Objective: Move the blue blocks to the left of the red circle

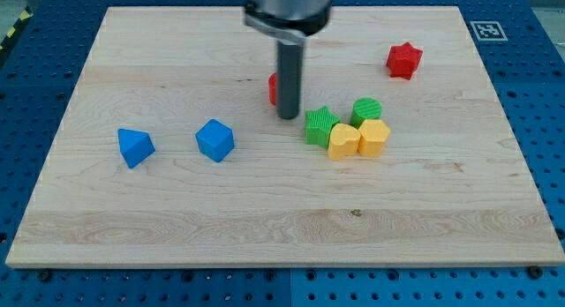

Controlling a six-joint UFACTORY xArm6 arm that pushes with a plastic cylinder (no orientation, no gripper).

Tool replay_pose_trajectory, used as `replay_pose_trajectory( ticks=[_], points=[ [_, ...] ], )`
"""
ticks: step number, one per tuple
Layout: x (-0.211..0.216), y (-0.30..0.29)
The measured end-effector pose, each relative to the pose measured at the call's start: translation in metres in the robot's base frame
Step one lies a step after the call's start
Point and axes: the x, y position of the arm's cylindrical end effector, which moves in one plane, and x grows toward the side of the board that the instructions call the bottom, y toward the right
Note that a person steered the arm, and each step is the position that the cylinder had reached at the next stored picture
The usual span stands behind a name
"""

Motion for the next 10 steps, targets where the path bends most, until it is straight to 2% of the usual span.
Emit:
replay_pose_trajectory(
  ticks=[4, 5, 6, 7, 9, 10],
  points=[
    [-0.004, -0.203],
    [0.032, -0.256],
    [0.096, -0.269],
    [0.121, -0.210],
    [0.121, -0.122],
    [0.121, -0.146]
  ],
)
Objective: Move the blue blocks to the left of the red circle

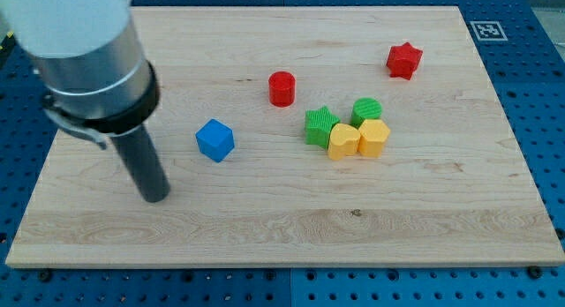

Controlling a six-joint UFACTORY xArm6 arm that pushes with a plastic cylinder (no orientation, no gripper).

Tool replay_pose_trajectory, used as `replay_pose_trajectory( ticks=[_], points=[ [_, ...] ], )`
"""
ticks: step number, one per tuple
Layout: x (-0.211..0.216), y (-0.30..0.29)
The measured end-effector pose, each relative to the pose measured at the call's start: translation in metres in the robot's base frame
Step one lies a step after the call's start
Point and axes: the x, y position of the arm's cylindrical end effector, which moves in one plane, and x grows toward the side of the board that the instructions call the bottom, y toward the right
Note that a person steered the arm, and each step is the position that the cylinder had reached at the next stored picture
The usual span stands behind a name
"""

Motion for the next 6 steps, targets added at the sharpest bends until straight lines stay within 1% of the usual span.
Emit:
replay_pose_trajectory(
  ticks=[1, 2, 3, 4, 5, 6],
  points=[
    [-0.007, -0.052],
    [-0.025, -0.052],
    [-0.048, -0.026],
    [-0.051, 0.004],
    [-0.057, 0.016],
    [-0.066, -0.004]
  ],
)
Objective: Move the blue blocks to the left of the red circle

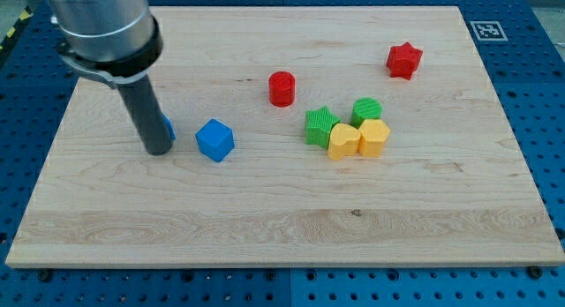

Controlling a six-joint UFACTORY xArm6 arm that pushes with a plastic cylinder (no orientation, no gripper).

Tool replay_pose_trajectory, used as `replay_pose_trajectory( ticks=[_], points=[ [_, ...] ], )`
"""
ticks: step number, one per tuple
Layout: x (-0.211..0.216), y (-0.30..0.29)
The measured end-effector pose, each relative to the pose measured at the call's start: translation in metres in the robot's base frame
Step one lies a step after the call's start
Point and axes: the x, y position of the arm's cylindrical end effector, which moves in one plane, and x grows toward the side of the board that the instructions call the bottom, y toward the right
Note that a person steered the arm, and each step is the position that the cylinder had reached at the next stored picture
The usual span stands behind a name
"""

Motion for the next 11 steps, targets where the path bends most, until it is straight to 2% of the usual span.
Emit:
replay_pose_trajectory(
  ticks=[1, 4, 6, 7, 8, 9, 11],
  points=[
    [0.000, -0.025],
    [-0.003, -0.009],
    [-0.072, -0.009],
    [-0.068, -0.009],
    [0.000, -0.007],
    [0.025, 0.042],
    [0.024, 0.112]
  ],
)
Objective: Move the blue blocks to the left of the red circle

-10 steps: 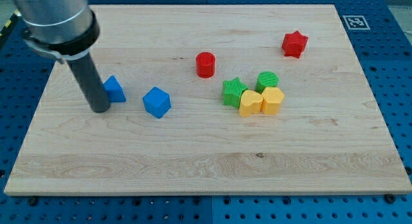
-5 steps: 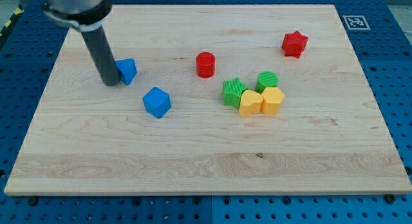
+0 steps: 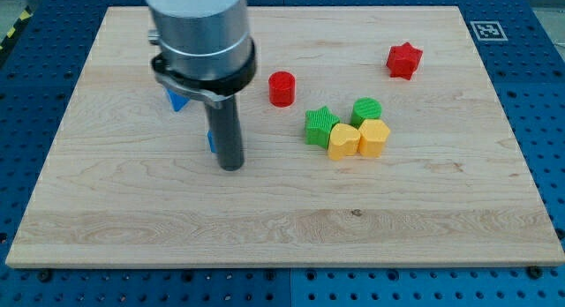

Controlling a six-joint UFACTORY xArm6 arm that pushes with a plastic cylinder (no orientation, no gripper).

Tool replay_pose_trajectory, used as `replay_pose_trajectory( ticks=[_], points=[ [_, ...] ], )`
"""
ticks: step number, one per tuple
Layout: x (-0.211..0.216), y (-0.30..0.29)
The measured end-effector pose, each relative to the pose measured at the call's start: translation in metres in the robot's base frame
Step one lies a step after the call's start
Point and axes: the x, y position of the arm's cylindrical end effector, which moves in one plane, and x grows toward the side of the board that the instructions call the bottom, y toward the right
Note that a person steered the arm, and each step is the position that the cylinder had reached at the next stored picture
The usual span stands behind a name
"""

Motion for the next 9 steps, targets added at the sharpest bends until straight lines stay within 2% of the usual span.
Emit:
replay_pose_trajectory(
  ticks=[1, 3, 4, 6, 8, 9],
  points=[
    [-0.004, 0.009],
    [-0.008, -0.009],
    [-0.026, -0.020],
    [-0.071, -0.046],
    [-0.111, -0.030],
    [-0.172, -0.005]
  ],
)
